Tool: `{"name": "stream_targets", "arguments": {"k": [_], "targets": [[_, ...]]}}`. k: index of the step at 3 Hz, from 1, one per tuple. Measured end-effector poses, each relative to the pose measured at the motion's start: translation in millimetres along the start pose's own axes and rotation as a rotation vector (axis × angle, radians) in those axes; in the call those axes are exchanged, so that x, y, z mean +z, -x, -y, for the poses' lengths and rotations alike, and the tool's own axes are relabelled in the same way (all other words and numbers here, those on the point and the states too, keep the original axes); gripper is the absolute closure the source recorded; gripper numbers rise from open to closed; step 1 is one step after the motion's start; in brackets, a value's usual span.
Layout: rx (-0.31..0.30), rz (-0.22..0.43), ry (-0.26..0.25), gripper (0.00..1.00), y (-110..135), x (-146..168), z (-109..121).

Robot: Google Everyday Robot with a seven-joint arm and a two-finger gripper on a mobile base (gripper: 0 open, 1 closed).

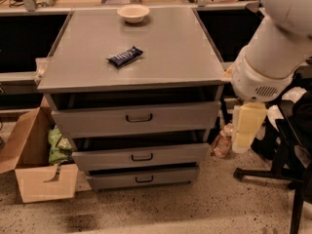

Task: Open top drawer

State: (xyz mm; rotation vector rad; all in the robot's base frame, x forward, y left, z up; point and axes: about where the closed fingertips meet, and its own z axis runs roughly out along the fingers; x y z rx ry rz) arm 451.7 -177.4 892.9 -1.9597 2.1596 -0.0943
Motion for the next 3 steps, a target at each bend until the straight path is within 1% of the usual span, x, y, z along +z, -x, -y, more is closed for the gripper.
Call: {"name": "stream_targets", "arguments": {"k": [1,2,3], "targets": [[-0.122,-0.004,0.053,0.0,32.8,65.0,-5.4],[-0.215,0.023,0.107,0.0,64.0,123.4,-3.2],[-0.215,0.023,0.107,0.0,64.0,123.4,-3.2]]}}
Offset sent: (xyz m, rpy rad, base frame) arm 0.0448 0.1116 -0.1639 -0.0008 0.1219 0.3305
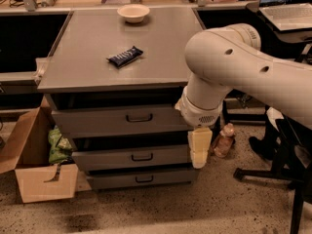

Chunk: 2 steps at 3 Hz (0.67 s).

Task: Open top drawer

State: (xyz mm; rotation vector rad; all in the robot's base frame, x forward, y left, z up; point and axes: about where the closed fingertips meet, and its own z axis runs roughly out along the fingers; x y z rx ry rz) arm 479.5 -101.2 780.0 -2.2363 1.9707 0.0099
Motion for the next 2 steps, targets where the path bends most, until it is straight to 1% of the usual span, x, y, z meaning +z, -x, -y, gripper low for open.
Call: {"name": "stream_targets", "arguments": {"k": [1,2], "targets": [[0.003,-0.008,-0.019,0.0,-1.6,14.1,11.8],[-0.022,-0.063,-0.111,0.0,-2.6,37.7,48.4]]}}
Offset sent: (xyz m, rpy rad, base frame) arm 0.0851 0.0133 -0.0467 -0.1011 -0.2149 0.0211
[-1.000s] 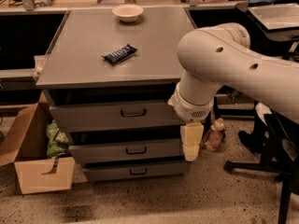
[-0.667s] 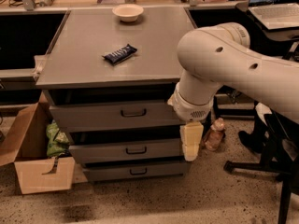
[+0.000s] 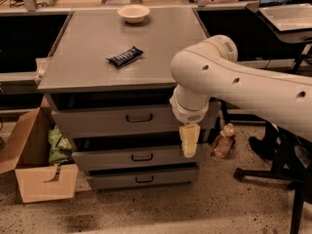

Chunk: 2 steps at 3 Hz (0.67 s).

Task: Open top drawer

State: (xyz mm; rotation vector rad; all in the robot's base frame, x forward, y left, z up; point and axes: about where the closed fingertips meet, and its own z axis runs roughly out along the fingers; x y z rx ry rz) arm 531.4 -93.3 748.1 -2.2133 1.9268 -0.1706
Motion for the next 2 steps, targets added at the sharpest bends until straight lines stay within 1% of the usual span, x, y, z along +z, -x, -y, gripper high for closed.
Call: {"name": "stream_targets", "arguments": {"k": [1,2], "targets": [[0.002,-0.027,-0.059,0.0,-5.2,15.8,25.6],[0.023,-0.015,-0.081,0.0,-11.5,31.1,41.7]]}}
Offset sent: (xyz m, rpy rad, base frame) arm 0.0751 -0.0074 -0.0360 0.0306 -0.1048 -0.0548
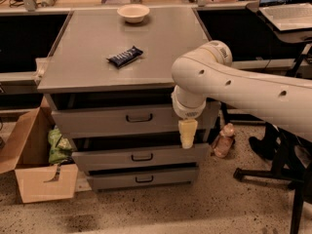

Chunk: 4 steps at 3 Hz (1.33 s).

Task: Open top drawer

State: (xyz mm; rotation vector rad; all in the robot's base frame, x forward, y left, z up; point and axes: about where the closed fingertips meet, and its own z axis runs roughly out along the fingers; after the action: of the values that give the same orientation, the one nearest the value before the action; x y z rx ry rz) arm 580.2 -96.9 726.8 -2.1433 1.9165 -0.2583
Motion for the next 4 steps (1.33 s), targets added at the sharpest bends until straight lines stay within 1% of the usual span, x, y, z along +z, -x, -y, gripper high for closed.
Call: {"name": "stream_targets", "arguments": {"k": [1,2,3,4], "targets": [[0.03,0.031,0.01,0.0,-6.4,23.2,7.8],[0.051,0.046,0.015,0.0,-9.7,39.1,15.2],[0.063,0.065,0.028,0.0,-9.5,56.1,22.8],[0.062,0.074,0.04,0.0,-8.5,66.3,28.8]]}}
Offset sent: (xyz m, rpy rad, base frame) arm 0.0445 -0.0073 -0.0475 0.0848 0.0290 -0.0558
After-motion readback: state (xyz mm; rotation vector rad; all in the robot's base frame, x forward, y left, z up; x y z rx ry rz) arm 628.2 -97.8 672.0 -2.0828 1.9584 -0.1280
